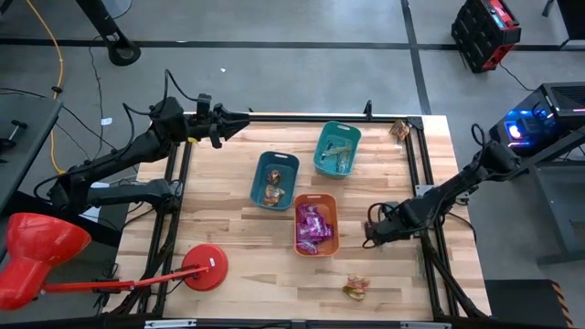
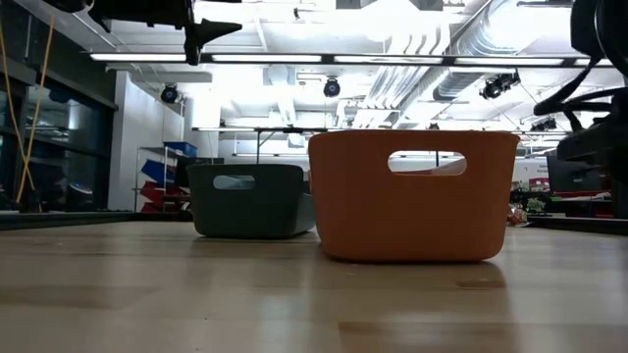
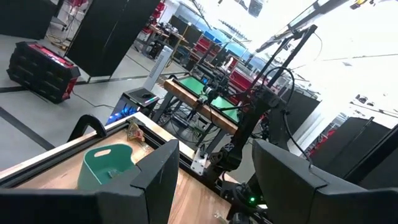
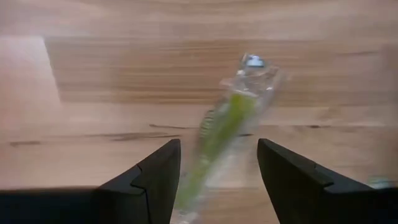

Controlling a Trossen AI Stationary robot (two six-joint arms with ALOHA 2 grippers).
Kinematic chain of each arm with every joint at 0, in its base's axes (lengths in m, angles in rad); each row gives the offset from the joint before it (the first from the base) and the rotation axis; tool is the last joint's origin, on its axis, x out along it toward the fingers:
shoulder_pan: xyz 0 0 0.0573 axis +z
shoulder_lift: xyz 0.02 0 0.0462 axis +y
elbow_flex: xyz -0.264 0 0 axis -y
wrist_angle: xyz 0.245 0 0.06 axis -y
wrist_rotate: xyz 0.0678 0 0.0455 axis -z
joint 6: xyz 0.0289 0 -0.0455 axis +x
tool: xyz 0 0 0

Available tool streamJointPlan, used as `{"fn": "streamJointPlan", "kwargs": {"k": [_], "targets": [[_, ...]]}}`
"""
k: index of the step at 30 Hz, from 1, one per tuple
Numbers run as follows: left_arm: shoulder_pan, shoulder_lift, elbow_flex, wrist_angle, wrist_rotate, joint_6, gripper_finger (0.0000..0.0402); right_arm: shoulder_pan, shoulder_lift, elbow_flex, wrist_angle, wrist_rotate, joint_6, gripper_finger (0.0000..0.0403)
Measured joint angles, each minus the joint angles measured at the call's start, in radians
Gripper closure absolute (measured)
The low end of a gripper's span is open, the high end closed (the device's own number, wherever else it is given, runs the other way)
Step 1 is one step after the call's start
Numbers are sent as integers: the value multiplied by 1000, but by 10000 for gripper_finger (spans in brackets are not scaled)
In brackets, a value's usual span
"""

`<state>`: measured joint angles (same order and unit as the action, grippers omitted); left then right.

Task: Sort candy
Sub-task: Put the green gummy into the green bin

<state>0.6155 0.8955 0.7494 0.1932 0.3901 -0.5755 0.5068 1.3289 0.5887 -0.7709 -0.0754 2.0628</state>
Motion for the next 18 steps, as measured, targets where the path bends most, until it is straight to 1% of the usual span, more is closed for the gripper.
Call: {"fn": "streamJointPlan", "kwargs": {"k": [4, 6, 8, 10, 11, 12, 16, 18], "targets": [[-1, 0, 0, 0, 0, 0, 204, 0, -3, -34, 78, 37, 43, 195], [-1, 0, 0, 0, 0, 1, 204, 0, -6, -55, 94, 52, 49, 208], [-1, 0, 0, 1, 0, -1, 204, 1, -5, -57, 83, 73, 42, 249], [0, 0, 0, 34, 0, -29, 204, 2, -3, -46, 59, 105, 23, 321], [0, 1, 0, 75, 0, -56, 204, -1, -3, -35, 41, 143, 4, 359], [0, -2, 0, 127, 0, -82, 204, -6, -3, -22, 19, 180, -16, 379], [12, -24, 1, 373, 6, -120, 204, -40, -52, 71, -74, 293, -75, 387], [22, -32, 2, 442, 6, -120, 204, -70, -83, 131, -121, 409, -113, 397]]}}
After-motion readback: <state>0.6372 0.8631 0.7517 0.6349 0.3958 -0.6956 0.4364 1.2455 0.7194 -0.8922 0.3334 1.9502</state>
